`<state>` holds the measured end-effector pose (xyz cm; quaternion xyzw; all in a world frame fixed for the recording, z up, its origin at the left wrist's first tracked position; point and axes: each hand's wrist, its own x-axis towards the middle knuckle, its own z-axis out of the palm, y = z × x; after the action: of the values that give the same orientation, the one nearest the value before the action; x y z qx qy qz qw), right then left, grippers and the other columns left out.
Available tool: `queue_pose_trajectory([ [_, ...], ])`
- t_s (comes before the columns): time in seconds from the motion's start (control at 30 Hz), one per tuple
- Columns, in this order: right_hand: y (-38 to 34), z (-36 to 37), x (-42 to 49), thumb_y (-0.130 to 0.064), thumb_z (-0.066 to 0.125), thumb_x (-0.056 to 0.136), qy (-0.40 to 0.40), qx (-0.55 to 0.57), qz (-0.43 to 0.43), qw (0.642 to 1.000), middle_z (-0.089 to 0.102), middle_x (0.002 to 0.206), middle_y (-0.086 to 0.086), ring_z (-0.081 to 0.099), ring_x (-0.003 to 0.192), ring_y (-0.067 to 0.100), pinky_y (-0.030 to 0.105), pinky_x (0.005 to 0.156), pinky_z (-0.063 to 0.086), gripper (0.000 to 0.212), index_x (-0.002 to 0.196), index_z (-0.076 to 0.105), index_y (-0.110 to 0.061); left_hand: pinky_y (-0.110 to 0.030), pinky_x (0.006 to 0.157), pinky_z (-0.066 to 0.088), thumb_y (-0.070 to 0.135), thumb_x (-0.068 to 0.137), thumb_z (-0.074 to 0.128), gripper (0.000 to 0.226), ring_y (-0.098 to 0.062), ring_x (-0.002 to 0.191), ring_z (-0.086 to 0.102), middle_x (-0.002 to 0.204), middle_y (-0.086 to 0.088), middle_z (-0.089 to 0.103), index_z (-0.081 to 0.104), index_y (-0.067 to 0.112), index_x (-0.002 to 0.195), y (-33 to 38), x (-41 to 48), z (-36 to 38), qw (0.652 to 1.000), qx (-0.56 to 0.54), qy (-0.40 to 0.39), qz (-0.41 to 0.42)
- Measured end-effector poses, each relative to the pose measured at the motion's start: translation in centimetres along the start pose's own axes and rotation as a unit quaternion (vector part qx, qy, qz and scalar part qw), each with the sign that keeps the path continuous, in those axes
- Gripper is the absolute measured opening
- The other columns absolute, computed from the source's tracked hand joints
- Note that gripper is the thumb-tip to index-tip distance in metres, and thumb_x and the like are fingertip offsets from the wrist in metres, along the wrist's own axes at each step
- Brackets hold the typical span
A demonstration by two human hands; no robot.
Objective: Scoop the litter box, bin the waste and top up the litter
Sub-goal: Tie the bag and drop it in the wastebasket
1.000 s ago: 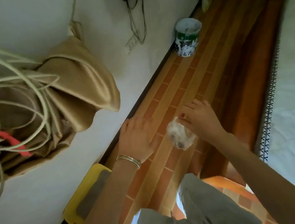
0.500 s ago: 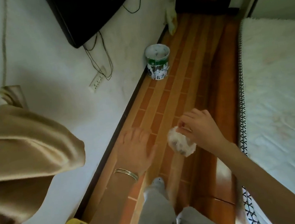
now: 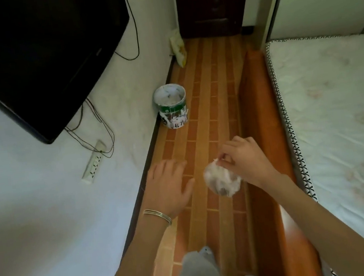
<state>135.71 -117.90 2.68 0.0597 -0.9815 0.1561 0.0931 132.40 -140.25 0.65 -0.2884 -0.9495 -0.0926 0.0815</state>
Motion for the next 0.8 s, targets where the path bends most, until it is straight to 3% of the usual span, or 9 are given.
queue_pose_trajectory([
  [0.37, 6.3, 1.2, 12.9, -0.027, 0.071, 0.078, 0.006, 0.008, 0.042, 0.999, 0.063, 0.078, -0.011, 0.056, 0.084, 0.018, 0.039, 0.072, 0.042, 0.01, 0.081, 0.063, -0.022, -0.04, 0.093, 0.041, 0.048, 0.083, 0.037, 0.048, -0.021, 0.108, 0.053, 0.115, 0.001, 0.061, 0.061, 0.021, 0.114, -6.2, 14.4, 3.6, 0.999, 0.008, -0.034, 0.005],
  [0.8, 19.7, 2.1, 30.0, -0.035, 0.063, 0.084, -0.067, 0.02, 0.005, 0.998, 0.064, 0.085, -0.009, 0.053, 0.088, 0.015, 0.032, 0.079, 0.034, 0.013, 0.085, 0.061, -0.022, -0.042, 0.09, 0.046, 0.047, 0.082, 0.035, 0.05, -0.024, 0.102, 0.059, 0.109, -0.001, 0.064, 0.064, 0.018, 0.11, -5.5, 34.6, 8.6, 0.999, 0.0, -0.041, -0.036],
])
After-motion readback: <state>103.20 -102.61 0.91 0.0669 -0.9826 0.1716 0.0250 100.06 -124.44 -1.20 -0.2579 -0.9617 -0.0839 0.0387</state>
